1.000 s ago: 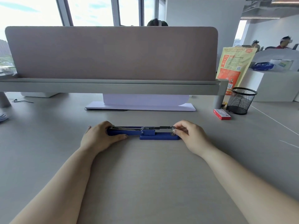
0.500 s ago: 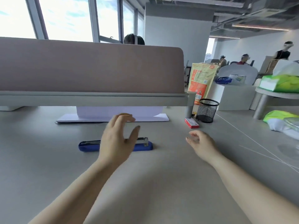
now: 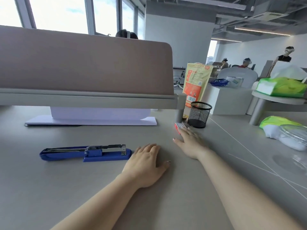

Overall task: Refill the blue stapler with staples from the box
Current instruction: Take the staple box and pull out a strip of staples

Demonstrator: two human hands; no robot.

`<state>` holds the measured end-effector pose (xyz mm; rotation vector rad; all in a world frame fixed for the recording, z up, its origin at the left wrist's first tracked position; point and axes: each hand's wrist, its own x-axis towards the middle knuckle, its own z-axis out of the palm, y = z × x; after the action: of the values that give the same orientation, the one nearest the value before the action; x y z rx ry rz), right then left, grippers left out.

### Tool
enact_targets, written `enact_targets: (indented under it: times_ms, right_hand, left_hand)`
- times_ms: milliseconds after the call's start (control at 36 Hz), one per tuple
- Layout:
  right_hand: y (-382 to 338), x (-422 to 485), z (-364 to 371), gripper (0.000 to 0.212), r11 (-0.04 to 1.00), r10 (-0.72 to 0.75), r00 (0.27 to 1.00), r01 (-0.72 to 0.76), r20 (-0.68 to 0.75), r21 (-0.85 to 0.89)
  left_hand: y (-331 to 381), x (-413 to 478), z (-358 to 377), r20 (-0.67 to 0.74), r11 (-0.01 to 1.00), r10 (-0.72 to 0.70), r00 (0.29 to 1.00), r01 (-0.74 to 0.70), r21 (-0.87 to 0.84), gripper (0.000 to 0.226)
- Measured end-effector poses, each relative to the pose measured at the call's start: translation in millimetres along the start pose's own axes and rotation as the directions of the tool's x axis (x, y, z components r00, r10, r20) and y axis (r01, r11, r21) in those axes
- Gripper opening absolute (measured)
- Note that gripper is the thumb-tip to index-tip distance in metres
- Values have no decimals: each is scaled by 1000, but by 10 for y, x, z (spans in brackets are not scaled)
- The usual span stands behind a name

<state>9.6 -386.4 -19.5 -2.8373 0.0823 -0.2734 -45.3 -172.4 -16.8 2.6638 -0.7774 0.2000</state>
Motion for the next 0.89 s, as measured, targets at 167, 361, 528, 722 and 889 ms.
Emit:
enact_targets:
  times_ms: [167,361,528,722,889]
  right_hand:
    - [-86,-296,-88,51,988,-13,1000,11,12,154]
    - [-230,-1067,-177,36,972,-64,997,73,-48,222]
    - [-320,-1633,-220,21,952,-65,978,120,-198,280]
    - [-357,-1656,-275,15,897,27,979,66,-202,437]
    - [-325,-1635,-295,36,799,89,987,12,-137,601]
  left_hand:
    - [11,-37,-38,-4,999,-2,1000,2,-40,63]
    - [115,-212,-124,-64,1000,17,998,-17,-2,51]
    - [253,-475,-112,-58,994,-54,997,49,-98,50]
    - [268,-546,-113,-69,987,-3,998,-8,-160,52]
    - [227,-465,-66,-23,986,38,999,-41,-162,54]
